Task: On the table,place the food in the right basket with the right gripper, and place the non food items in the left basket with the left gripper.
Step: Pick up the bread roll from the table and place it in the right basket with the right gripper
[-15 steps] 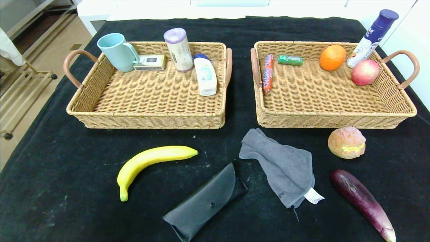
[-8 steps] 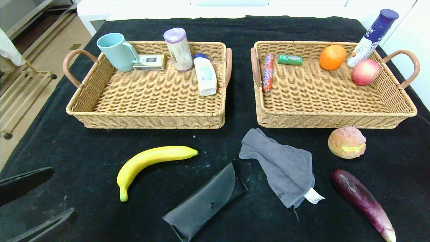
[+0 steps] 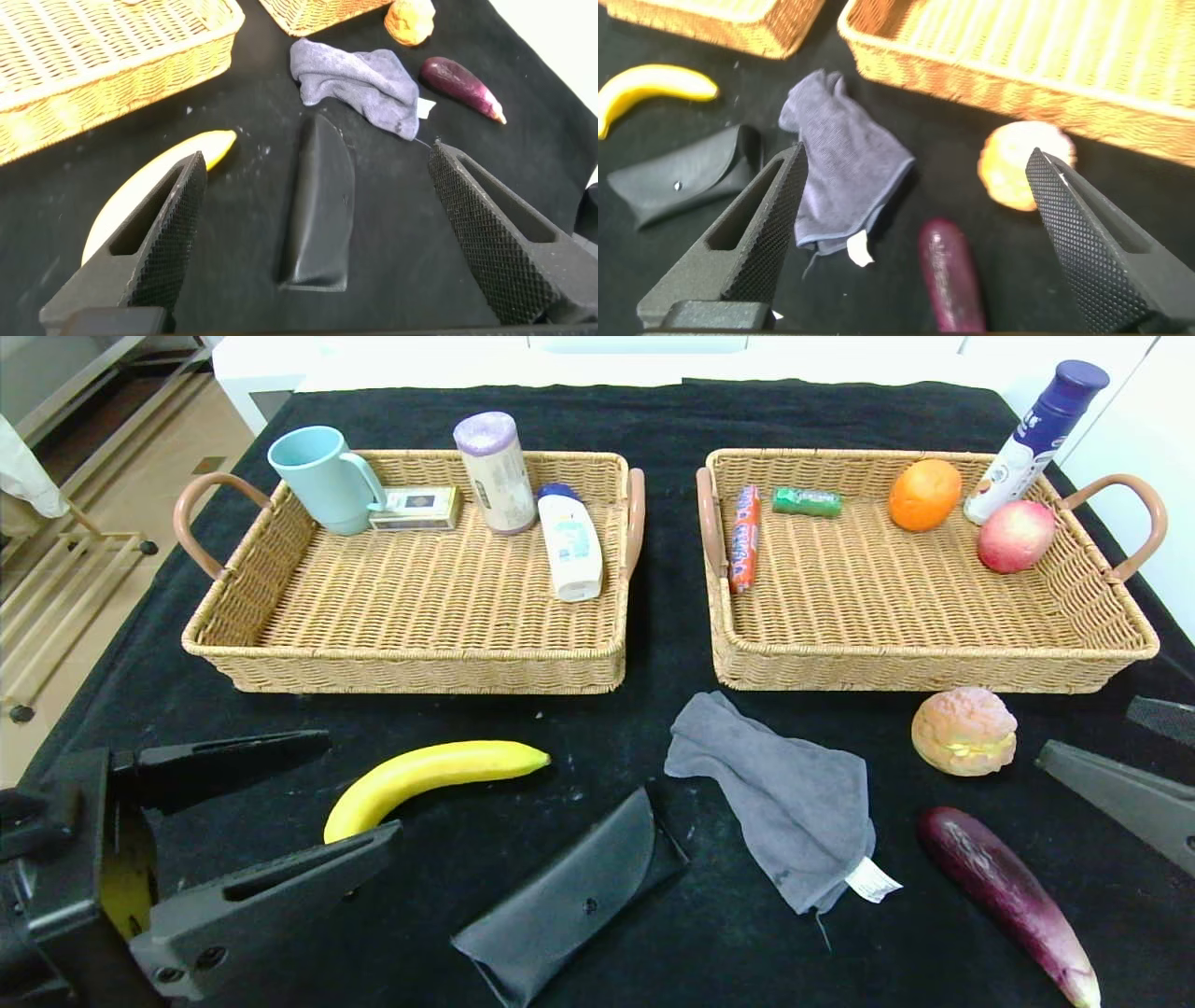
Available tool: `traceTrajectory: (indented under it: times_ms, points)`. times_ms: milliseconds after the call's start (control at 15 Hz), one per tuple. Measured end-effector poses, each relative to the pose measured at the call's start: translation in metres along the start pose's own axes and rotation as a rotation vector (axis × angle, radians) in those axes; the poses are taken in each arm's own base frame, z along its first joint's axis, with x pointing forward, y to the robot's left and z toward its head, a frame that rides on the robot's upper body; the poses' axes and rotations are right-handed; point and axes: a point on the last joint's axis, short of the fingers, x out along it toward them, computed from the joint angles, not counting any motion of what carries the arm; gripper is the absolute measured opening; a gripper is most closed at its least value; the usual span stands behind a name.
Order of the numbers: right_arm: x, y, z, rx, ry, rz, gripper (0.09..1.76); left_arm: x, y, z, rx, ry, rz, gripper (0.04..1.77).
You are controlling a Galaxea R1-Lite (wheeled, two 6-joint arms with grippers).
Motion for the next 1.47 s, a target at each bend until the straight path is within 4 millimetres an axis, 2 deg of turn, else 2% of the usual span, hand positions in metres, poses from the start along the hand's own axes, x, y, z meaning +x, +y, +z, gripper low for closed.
traceTrajectory:
  times_ms: [200, 333, 867, 1133, 1467]
  points:
    - [0.008, 0.003, -0.001, -0.001, 0.022, 0.021, 1.71, 0.008, 0.002, 0.006, 0.007, 0.002, -0.007, 1.72]
    - [0.011, 0.004, -0.001, -0.003, 0.032, 0.029, 1.71, 0.009, 0.003, 0.002, 0.001, 0.018, -0.009, 1.72]
    - [0.015, 0.004, -0.002, -0.005, 0.050, 0.025, 1.71, 0.006, 0.001, 0.000, 0.001, 0.017, -0.007, 1.72]
    - [0.023, 0.000, 0.005, 0.018, 0.071, -0.130, 1.71, 0.005, 0.001, -0.001, 0.003, 0.018, -0.007, 1.72]
    - [0.038, -0.008, 0.012, 0.085, 0.225, -0.299, 1.71, 0.005, 0.001, -0.005, 0.011, 0.030, -0.006, 1.72]
